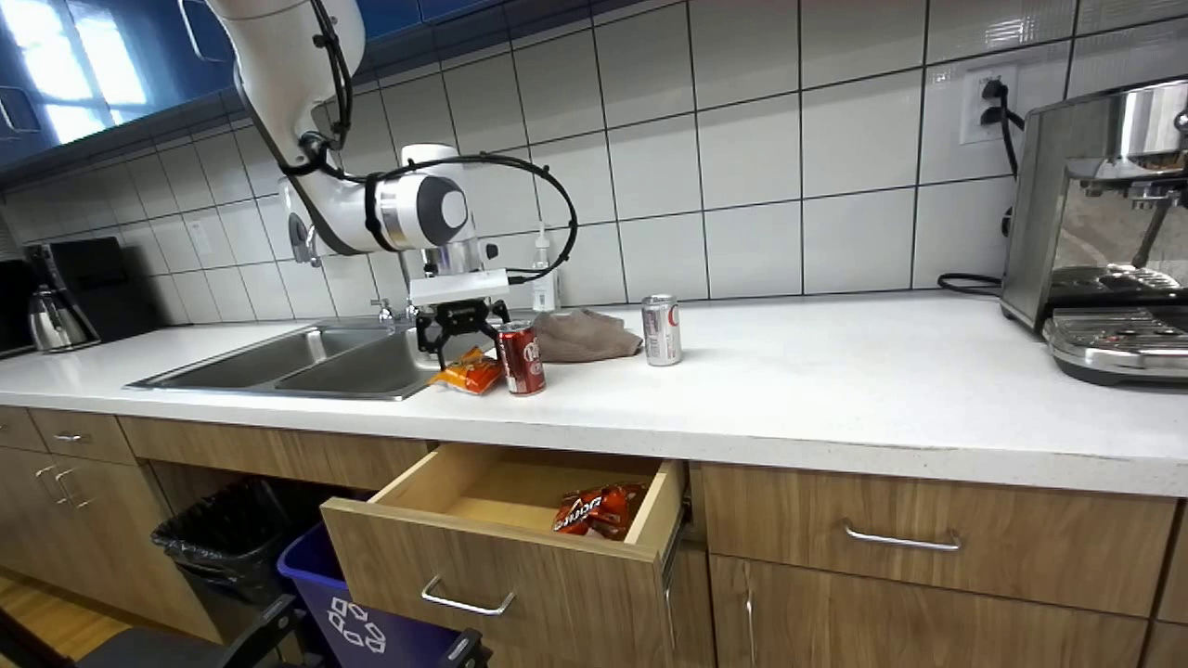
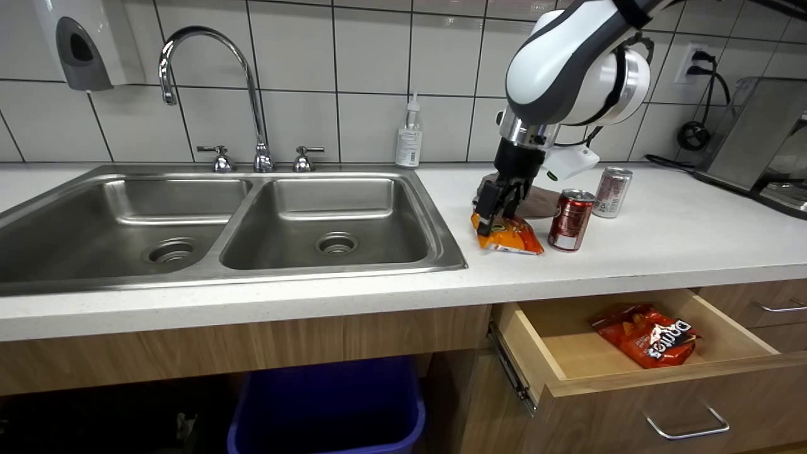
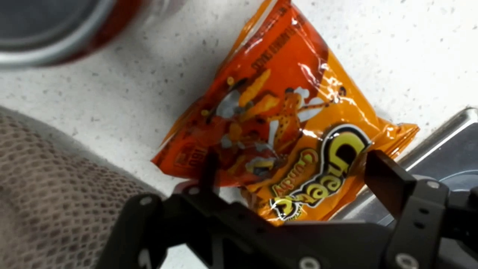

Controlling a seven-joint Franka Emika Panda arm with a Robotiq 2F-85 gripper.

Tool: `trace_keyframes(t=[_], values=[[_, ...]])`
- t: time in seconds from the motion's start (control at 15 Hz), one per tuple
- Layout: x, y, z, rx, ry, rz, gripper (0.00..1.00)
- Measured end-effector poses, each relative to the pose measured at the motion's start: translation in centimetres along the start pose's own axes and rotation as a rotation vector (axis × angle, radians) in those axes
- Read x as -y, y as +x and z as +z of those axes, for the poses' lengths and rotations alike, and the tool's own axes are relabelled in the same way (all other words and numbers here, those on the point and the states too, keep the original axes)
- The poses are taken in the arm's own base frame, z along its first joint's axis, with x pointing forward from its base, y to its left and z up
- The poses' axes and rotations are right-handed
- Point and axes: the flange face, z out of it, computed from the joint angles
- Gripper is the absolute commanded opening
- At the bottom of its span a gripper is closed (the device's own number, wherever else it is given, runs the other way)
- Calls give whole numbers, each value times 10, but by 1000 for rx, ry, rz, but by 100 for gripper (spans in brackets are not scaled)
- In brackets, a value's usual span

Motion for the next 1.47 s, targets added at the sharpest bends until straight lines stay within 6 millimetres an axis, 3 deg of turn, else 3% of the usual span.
trace_keyframes(t=[1.47], values=[[42,-72,-10,95,17,-10,100]])
